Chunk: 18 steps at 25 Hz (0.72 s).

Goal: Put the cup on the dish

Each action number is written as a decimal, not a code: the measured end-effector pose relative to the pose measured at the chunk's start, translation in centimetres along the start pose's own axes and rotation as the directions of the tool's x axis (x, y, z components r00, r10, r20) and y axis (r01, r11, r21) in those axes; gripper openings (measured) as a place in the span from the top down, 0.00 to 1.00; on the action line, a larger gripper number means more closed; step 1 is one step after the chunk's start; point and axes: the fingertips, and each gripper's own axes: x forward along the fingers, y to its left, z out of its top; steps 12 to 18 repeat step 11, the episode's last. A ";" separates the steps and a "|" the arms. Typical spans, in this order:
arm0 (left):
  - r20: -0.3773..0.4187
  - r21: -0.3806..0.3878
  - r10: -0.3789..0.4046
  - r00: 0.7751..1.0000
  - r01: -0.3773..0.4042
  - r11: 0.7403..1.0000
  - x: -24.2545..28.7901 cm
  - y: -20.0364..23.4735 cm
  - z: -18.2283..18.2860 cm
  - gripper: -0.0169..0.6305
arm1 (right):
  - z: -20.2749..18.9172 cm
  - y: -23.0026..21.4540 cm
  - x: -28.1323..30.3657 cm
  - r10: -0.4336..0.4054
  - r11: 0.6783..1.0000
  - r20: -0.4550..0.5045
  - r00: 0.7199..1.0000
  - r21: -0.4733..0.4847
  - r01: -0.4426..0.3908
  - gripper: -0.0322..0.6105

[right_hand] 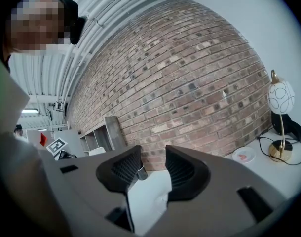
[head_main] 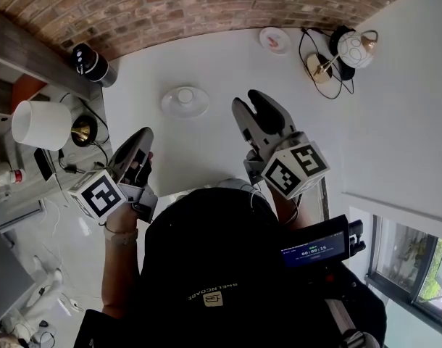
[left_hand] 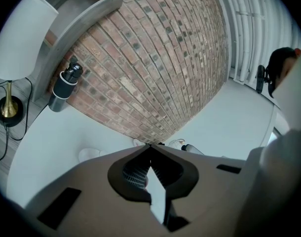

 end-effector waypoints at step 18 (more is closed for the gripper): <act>0.003 -0.002 0.008 1.000 -0.008 1.000 -0.4 -0.6 -0.8 0.96 | -0.3 -0.2 -1.1 -0.006 1.000 -0.003 1.000 0.003 0.006 0.70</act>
